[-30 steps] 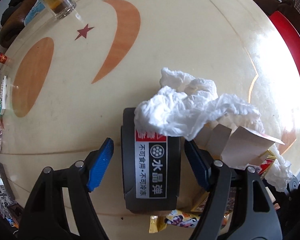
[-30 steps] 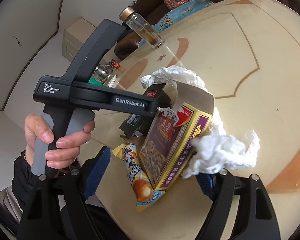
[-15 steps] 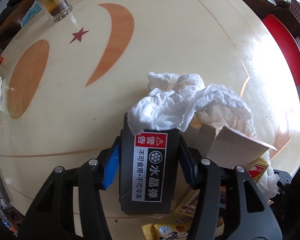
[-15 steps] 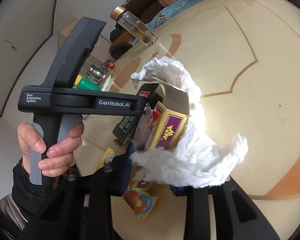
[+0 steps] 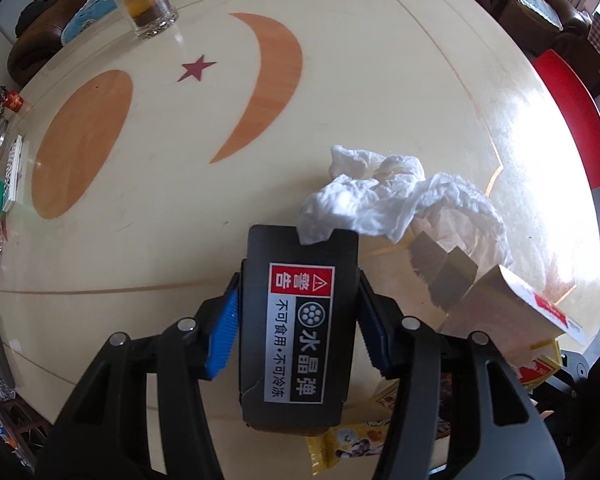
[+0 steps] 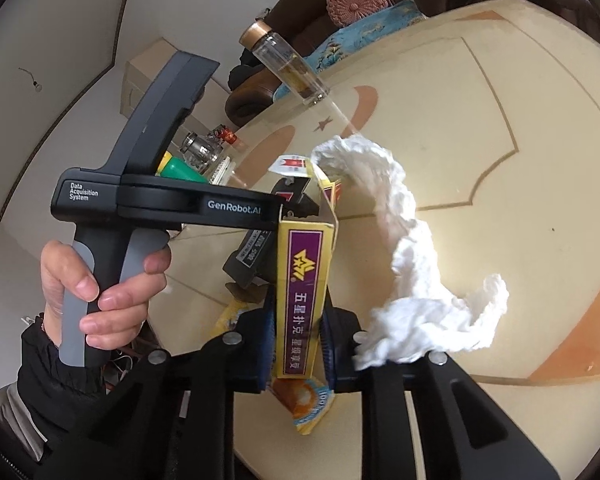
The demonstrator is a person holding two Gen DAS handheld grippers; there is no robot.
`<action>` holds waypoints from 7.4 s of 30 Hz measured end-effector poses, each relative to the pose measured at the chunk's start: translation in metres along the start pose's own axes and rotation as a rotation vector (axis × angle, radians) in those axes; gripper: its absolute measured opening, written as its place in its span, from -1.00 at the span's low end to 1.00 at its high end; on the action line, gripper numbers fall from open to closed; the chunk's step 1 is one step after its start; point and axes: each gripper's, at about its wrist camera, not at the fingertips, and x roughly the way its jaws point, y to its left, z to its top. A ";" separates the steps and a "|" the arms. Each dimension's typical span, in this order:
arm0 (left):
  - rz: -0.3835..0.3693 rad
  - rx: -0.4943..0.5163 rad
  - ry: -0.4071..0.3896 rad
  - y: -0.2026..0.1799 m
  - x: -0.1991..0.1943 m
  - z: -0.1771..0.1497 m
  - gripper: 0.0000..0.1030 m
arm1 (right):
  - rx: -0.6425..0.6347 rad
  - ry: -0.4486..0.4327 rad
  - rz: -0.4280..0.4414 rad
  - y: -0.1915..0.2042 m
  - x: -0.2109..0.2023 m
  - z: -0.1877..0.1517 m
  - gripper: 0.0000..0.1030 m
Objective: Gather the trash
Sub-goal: 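Lift the black box and yellow-purple box off the table, then carry the black box and yellow-purple box over the pink bin, then open the left tool over the bin while the right tool releases the yellow-purple box, then raise both open tools out of the bin toward the table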
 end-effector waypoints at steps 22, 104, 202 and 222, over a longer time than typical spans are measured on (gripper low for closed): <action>0.008 -0.017 -0.076 0.014 -0.071 -0.033 0.04 | -0.069 -0.141 -0.051 0.042 -0.053 0.003 -0.62; -0.128 0.077 -0.214 -0.029 -0.169 -0.301 0.04 | -0.279 -0.067 -0.354 0.176 -0.192 -0.157 -0.62; -0.072 -0.007 0.060 -0.040 -0.043 -0.294 0.38 | -0.114 0.364 -0.271 0.057 -0.062 -0.187 0.18; -0.005 0.045 -0.196 -0.043 -0.181 -0.235 0.39 | -0.274 0.023 -0.323 0.132 -0.170 -0.053 0.26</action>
